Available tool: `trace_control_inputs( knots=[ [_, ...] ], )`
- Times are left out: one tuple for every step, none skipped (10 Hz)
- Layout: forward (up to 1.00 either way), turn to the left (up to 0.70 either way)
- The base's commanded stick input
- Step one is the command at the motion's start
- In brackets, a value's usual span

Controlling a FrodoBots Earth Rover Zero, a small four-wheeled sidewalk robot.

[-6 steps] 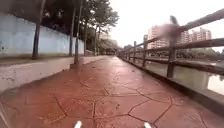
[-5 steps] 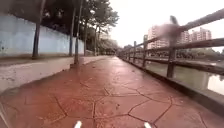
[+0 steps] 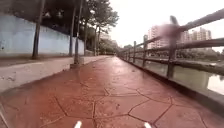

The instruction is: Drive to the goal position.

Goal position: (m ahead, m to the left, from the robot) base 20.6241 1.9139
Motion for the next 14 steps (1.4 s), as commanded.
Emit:
trace_control_inputs(
  knots=[
    [0.5,0.0],
    [0.5,0.07],
    [0.5,0.02],
    [0.5,0.0],
    [0.5,0.0],
    [0.5,0.0],
    [0.5,0.0],
    [0.5,0.0],
    [0.5,0.0],
    [0.5,0.0],
    [0.5,0.0],
    [0.5,0.0],
    [0.5,0.0],
    [0.5,0.0]
  ],
)
